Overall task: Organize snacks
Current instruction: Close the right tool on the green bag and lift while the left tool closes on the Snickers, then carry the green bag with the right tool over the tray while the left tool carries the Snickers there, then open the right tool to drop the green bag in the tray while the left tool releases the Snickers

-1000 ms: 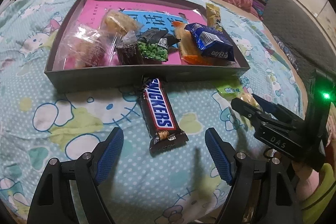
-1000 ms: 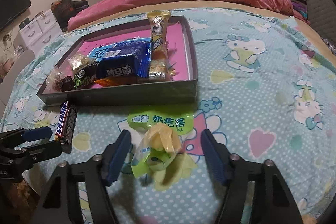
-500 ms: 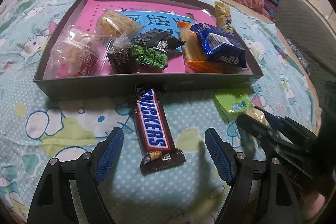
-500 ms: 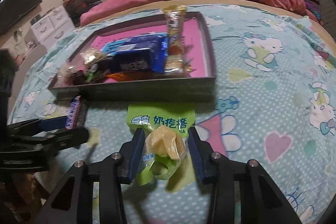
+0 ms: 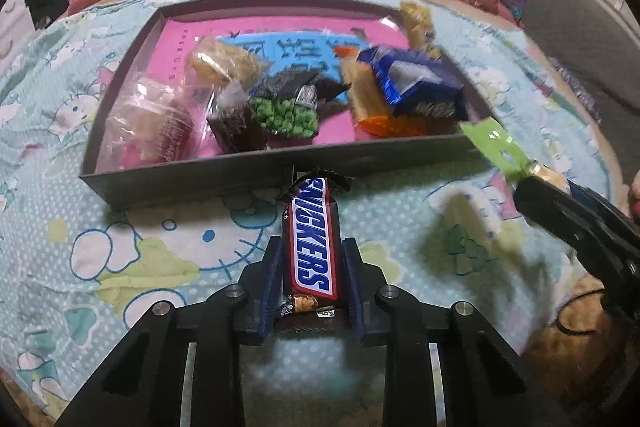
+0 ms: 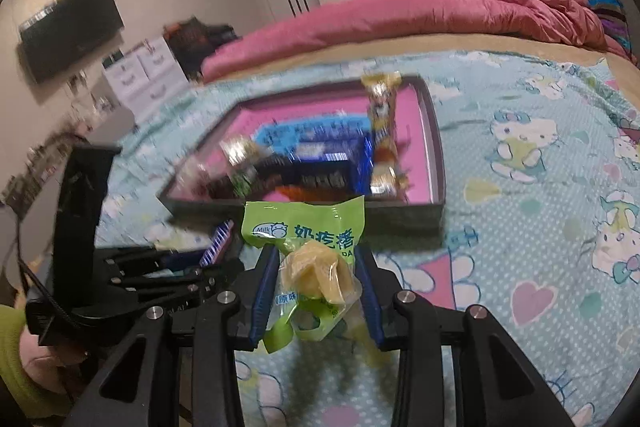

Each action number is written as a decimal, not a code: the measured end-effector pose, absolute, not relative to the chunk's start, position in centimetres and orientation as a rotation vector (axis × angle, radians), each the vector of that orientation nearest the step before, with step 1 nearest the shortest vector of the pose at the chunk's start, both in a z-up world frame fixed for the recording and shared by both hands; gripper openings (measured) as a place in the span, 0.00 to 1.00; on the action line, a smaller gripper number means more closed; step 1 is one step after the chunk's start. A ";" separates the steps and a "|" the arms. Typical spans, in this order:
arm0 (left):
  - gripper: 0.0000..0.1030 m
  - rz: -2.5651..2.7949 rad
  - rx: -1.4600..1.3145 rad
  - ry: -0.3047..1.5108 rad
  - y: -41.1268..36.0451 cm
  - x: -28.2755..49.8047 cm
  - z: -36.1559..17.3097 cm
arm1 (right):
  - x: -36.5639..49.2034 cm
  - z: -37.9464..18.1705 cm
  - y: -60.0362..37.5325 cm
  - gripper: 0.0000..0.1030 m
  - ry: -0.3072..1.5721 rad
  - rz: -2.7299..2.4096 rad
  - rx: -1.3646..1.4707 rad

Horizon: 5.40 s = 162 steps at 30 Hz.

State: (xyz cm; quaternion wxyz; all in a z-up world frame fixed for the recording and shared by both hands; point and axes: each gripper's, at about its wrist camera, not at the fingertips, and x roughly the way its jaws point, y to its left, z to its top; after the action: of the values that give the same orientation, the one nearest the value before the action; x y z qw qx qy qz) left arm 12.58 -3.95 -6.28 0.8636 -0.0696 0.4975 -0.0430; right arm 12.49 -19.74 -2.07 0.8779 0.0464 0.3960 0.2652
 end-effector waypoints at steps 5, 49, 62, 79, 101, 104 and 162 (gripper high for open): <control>0.28 -0.149 -0.168 1.002 -4.0 11.6 -4.0 | 12.9 -1.2 -20.5 0.38 0.766 0.557 0.139; 0.28 -0.081 -0.209 0.950 -4.5 17.1 -0.1 | 18.4 -0.5 -24.4 0.38 0.663 0.508 0.295; 0.28 -0.055 -0.197 0.971 -4.6 18.3 -1.2 | 20.2 -0.5 -23.6 0.38 0.648 0.490 0.275; 0.28 -0.038 -0.210 0.989 -4.5 19.9 -2.5 | 21.1 -1.7 -22.7 0.38 0.668 0.475 0.248; 0.28 -0.057 -0.224 1.010 -5.6 20.2 -3.9 | 20.7 -1.8 -22.5 0.38 0.648 0.461 0.222; 0.28 -0.058 -0.226 1.010 -5.5 20.2 -3.9 | 21.0 -2.0 -22.6 0.38 0.652 0.454 0.225; 0.29 -0.048 -0.241 0.999 -5.1 19.9 -3.3 | 20.0 -2.4 -21.6 0.68 0.645 0.424 0.170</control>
State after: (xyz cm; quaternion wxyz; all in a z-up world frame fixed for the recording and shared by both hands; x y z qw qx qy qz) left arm 19.85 -5.10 -3.32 0.8705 -0.1151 0.4779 -0.0229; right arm 20.01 -21.58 -2.35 0.9230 0.0830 0.3141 0.2064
